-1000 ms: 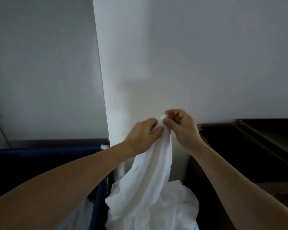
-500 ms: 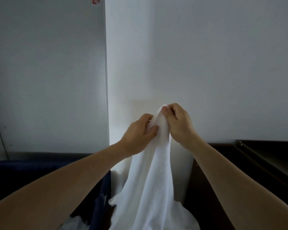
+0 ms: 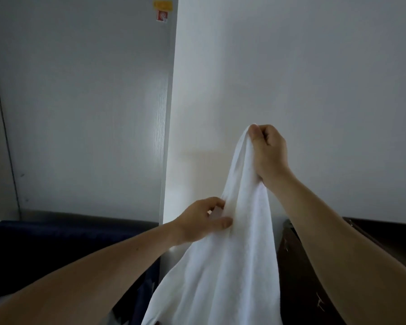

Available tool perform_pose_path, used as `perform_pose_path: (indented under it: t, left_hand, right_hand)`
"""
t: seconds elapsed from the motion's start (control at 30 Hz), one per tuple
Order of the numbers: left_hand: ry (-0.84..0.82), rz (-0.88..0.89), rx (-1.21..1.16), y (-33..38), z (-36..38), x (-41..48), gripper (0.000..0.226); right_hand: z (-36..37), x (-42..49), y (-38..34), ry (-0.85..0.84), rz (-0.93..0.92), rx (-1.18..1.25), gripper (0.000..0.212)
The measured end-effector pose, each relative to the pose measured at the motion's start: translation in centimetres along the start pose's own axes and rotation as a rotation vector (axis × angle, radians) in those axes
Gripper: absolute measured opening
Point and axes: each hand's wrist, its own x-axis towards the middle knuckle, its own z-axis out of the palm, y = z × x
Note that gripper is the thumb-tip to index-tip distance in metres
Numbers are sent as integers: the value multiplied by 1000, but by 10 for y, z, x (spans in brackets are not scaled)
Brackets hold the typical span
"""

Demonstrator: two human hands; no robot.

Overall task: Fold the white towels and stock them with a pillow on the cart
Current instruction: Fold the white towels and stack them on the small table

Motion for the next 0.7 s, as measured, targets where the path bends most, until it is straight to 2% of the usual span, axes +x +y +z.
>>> perform_pose_path:
  t: [0.13,0.27,0.37,0.47,0.57,0.7]
  left_hand:
    - [-101,-47,-214,-3,-6,-2,45]
    - [-156,13,-380,11,-9,0,24]
    - [-174,35,-289,26,-7,5,16]
    - [-246,-15,-62,21,1,2,32]
    - [-275,-33,149,5,15,-4,24]
    - [-239,-84,219,-16,15,-8,32]
  right_hand:
    - [-2,-2,4,-9,9,-4,25]
    - [-9,-3,6,-14,16,-22,26]
    - [-13,-4,7,-33,10,-47,25]
    - [-21,0,7,-16,-11,-61,25]
    - [-30,7,6,27,-8,-64,26]
    - [-43,14,11,93,9,-75,29]
